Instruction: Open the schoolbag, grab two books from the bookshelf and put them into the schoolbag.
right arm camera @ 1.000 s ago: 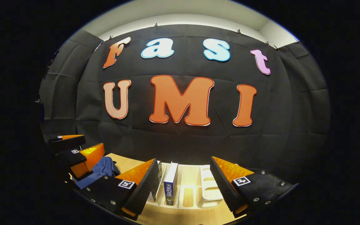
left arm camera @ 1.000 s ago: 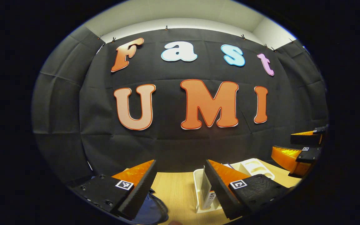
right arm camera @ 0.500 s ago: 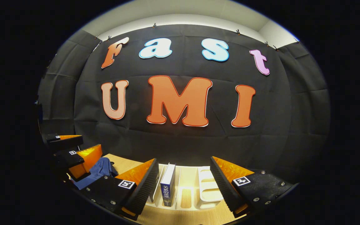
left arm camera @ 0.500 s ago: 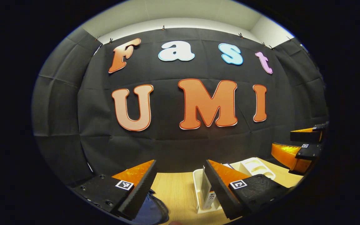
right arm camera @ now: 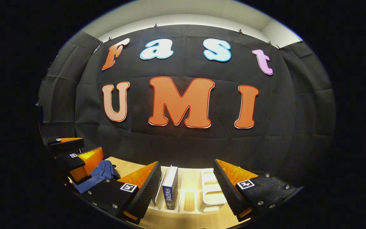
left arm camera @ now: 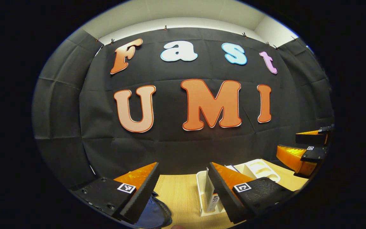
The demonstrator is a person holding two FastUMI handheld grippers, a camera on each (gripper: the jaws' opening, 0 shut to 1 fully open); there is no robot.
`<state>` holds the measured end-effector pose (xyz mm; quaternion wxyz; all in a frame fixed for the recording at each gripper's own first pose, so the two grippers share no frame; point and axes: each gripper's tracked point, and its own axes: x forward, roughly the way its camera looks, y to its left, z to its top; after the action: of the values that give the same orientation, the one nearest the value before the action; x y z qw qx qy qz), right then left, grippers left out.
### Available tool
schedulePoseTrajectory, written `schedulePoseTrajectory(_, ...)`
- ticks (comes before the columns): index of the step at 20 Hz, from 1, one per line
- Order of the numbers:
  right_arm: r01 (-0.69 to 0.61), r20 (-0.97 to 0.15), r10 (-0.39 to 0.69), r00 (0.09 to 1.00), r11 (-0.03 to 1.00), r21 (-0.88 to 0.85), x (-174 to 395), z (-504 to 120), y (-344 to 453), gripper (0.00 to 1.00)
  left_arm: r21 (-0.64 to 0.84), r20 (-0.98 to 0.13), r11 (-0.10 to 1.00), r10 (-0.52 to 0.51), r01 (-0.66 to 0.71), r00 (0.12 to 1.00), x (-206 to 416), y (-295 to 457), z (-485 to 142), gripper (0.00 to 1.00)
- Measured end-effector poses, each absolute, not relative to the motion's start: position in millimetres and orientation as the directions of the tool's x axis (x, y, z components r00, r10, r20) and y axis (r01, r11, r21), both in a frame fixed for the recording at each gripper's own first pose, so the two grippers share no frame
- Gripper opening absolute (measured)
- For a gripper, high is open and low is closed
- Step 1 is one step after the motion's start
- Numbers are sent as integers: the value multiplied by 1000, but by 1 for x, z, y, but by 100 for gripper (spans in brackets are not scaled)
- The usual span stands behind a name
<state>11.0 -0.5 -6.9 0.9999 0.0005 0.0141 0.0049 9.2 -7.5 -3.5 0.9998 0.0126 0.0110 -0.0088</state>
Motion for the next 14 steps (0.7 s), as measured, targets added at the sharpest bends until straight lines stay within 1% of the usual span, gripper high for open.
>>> schedulePoseTrajectory(3, -25, -30, 25, 999, 1000, 3, 11, -8, 4, 98, 26, -13, 1000, -13, 13, 1000, 8, -6, -1, 99)
schedulePoseTrajectory(4, -26, -28, 26, 999, 1000, 4, 11, -7, 4, 98, 29, -13, 1000, -11, 11, 1000, 8, -6, -2, 95)
schedulePoseTrajectory(5, -31, -30, 31, 999, 1000, 6, 12, -8, 4, 98, 29, -14, 1000, -7, 8, 1000, 8, -6, -2, 99)
schedulePoseTrajectory(7, -39, -42, 39, 998, 999, 8, 14, -12, 7, 98, 27, -18, 1000, 0, 0, 1000, 8, -5, -3, 99)
schedulePoseTrajectory(8, -43, -48, 43, 998, 999, 9, 15, -13, 9, 98, 26, -20, 1000, 7, -7, 1000, 7, -4, -3, 96)
schedulePoseTrajectory(11, -48, -53, 49, 997, 999, 11, 16, -14, 10, 98, 22, -23, 1000, 22, -22, 999, 7, -2, -3, 96)
schedulePoseTrajectory(12, -48, -54, 49, 997, 999, 12, 16, -14, 10, 98, 21, -23, 999, 27, -27, 999, 6, -2, -4, 99)
schedulePoseTrajectory(14, -48, -56, 49, 997, 999, 13, 17, -13, 11, 98, 20, -21, 999, 37, -37, 999, 7, -1, -5, 99)
